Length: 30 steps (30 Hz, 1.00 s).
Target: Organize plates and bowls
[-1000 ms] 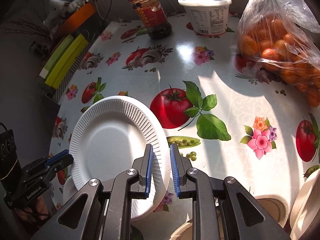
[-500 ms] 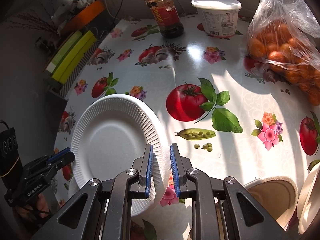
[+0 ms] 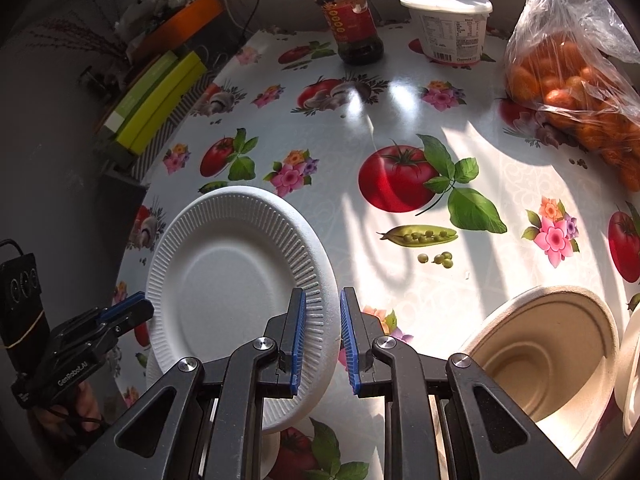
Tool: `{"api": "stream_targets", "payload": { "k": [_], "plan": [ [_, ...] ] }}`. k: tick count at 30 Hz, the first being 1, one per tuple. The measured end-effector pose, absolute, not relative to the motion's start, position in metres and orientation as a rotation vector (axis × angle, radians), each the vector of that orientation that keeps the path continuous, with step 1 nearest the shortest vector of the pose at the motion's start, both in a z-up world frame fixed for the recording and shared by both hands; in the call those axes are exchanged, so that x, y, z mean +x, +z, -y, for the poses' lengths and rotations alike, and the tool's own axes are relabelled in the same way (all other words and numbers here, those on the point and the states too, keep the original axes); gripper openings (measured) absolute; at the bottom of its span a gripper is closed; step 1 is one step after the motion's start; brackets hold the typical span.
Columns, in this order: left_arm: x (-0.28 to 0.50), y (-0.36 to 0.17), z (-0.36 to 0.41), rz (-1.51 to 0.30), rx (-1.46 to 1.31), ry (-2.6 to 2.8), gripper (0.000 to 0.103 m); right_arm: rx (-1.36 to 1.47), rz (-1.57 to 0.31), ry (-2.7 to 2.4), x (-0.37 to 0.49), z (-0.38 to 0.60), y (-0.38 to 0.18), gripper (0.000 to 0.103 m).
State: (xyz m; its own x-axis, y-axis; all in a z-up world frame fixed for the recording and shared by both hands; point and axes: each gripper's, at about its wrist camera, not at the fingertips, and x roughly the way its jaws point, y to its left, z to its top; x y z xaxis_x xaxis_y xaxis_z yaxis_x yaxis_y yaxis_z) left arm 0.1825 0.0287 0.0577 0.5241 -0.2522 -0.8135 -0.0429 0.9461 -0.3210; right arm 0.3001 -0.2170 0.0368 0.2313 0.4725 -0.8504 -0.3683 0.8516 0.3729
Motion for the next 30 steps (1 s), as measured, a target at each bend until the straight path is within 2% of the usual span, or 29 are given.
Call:
{"api": "stream_targets", "payload": {
  "k": [30],
  "plan": [
    [0.124,0.051,-0.049,-1.007,-0.325,-0.122,0.016,0.077,-1.193,0.615,0.240,0.199,0.043,0.018]
  ]
}}
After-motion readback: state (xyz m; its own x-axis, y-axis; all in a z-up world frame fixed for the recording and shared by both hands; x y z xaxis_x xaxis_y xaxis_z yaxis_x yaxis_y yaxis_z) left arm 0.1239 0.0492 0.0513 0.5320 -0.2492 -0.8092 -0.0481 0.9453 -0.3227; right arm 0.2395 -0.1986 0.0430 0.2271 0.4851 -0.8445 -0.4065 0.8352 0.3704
